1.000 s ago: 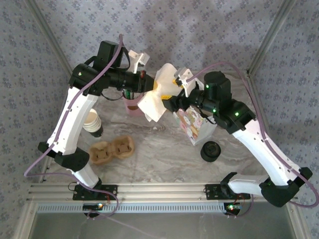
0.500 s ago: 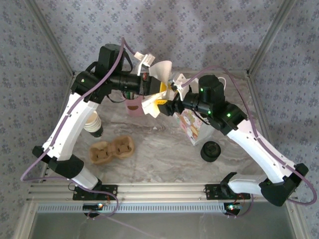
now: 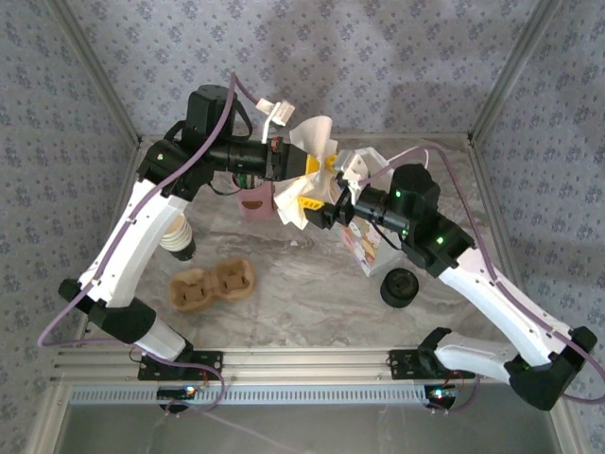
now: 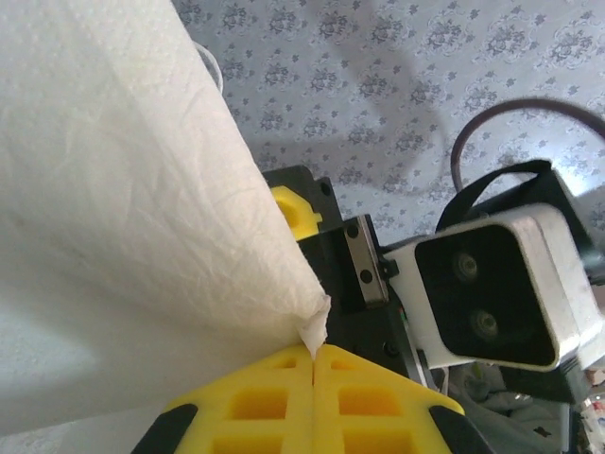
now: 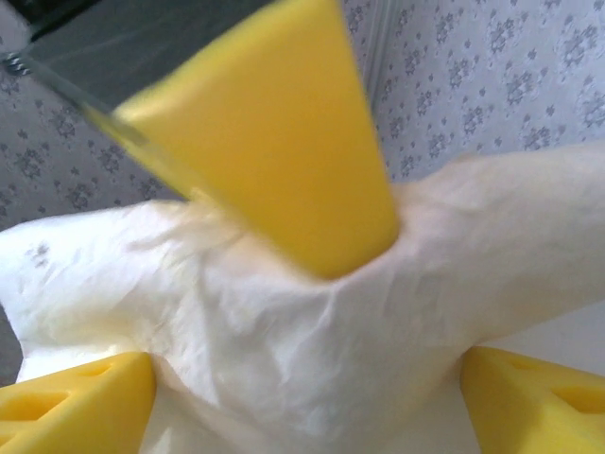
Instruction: Pack the takeout coffee
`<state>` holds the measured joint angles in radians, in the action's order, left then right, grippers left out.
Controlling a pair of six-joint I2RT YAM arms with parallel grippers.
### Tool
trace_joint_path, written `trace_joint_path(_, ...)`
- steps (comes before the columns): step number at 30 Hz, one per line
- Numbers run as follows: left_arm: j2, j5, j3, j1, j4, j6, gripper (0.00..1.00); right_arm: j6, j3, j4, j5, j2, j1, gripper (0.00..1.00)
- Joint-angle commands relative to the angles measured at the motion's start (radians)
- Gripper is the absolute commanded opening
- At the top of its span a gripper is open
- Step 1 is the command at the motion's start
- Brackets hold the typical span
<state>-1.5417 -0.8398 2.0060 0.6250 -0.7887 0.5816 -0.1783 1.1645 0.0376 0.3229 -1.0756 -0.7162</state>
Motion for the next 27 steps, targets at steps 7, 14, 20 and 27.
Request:
trace_joint_path(7, -0.018, -0.095, 0.028, 0.021, -0.014, 0.024, 0.0, -0.107, -0.049, -0.122, -0.057, 0.031, -0.024, 0.9)
trace_joint_path(14, -0.018, -0.119, -0.008, 0.048, 0.006, 0.035, 0.0, -0.122, -0.045, -0.109, -0.066, 0.029, -0.022, 0.87)
trace_joint_path(20, -0.003, -0.141, -0.085, 0.056, 0.089, 0.081, 0.0, -0.109, -0.034, -0.08, -0.035, 0.037, -0.022, 0.69)
trace_joint_path(27, 0.004, -0.14, -0.126, 0.055, 0.15, 0.104, 0.0, -0.066, -0.03, -0.062, 0.022, 0.052, -0.024, 0.4)
